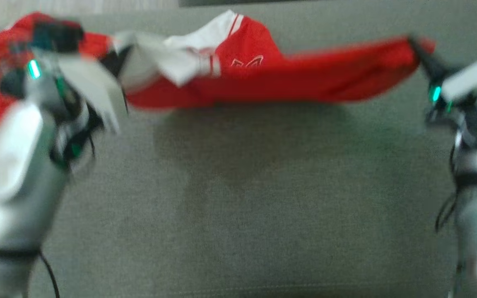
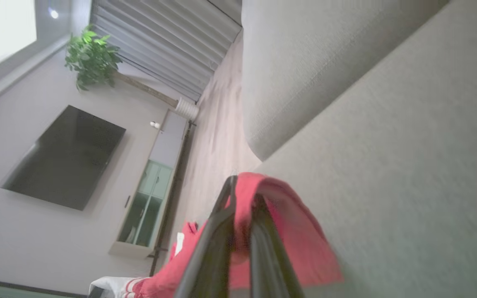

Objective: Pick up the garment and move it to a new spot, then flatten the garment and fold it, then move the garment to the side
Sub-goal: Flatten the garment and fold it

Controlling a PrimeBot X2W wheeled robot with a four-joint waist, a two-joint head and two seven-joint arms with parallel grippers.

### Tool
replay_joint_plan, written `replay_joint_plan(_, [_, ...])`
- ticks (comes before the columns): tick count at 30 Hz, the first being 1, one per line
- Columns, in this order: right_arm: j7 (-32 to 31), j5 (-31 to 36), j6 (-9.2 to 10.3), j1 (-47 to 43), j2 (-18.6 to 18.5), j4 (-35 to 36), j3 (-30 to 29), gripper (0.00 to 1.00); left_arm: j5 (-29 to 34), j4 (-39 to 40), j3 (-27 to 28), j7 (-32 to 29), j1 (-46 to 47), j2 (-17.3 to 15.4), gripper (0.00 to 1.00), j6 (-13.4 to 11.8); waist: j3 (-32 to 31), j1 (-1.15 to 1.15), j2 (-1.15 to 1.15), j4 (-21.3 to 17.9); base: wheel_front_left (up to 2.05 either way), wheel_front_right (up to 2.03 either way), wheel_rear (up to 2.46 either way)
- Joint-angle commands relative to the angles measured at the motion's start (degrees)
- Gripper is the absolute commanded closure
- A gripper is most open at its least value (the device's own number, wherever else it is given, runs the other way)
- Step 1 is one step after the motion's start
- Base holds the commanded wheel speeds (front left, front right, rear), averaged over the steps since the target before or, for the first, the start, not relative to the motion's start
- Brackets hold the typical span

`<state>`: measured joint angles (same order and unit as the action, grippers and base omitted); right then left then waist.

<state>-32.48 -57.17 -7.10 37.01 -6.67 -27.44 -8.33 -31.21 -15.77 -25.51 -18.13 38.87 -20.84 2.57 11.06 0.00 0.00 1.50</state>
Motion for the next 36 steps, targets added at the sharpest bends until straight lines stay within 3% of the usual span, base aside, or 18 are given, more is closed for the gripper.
replay_joint_plan(1, [-0.5, -0.5, -0.39, 6.5, -0.6, 0.3, 0.0, 1.00, 1.6, -0.3, 2.4, 0.1, 8.0, -2.2, 1.00, 0.4, 3.6, 0.00, 0.00, 0.1, 0.00, 0.00, 0.00])
replay_joint_plan(12, [2.6, 3.2, -0.39, 41.1, -3.2, -10.7, -0.8, 1.00, 6.8, -21.9, 2.3, 8.9, 46.9, 2.5, 1.00, 3.3, 14.2, 0.00, 0.00, 0.5, 0.00, 0.00, 0.00])
replay_joint_plan(18, [7.5, 4.2, -0.39, 54.8, -4.7, -14.9, -0.4, 1.00, 7.6, -30.4, 3.4, 15.8, 61.1, 4.0, 1.00, 3.5, 16.9, 0.00, 0.00, 0.4, 0.00, 0.00, 0.00])
replay_joint_plan(21, [8.5, 4.7, -0.39, 57.3, -5.4, -16.0, 0.6, 1.00, 7.6, -33.2, 3.4, 17.0, 64.0, 4.6, 1.00, 3.6, 17.4, 0.00, 0.00, 0.4, 0.00, 0.00, 0.00])
replay_joint_plan(25, [7.9, 3.9, -0.39, 56.4, -6.7, -16.9, 3.7, 1.00, 6.6, -38.0, 2.0, 18.3, 65.3, 5.8, 1.00, 4.5, 17.2, 0.00, 0.00, 0.6, 0.00, 0.00, 0.00])
replay_joint_plan(29, [6.2, 1.5, -0.39, 49.0, -8.0, -16.6, 6.9, 1.00, 5.1, -41.1, -1.7, 17.9, 60.7, 6.0, 1.00, 4.9, 14.9, 0.00, 0.00, 0.9, 0.00, 0.00, 0.00])
replay_joint_plan(32, [3.4, 0.1, -0.39, 40.8, -9.3, -16.4, 10.3, 1.00, 1.1, -39.2, -7.4, 15.3, 53.9, 5.7, 1.00, 4.9, 12.0, 0.00, 0.00, 1.1, 0.00, 0.00, 0.00])
replay_joint_plan(36, [-1.8, -1.8, -0.39, 29.3, -11.7, -16.7, 14.1, 1.00, -6.6, -32.6, -15.5, 9.5, 42.9, 2.0, 1.00, 4.9, 6.4, 0.00, 0.00, 1.0, 0.00, 0.00, 0.00])
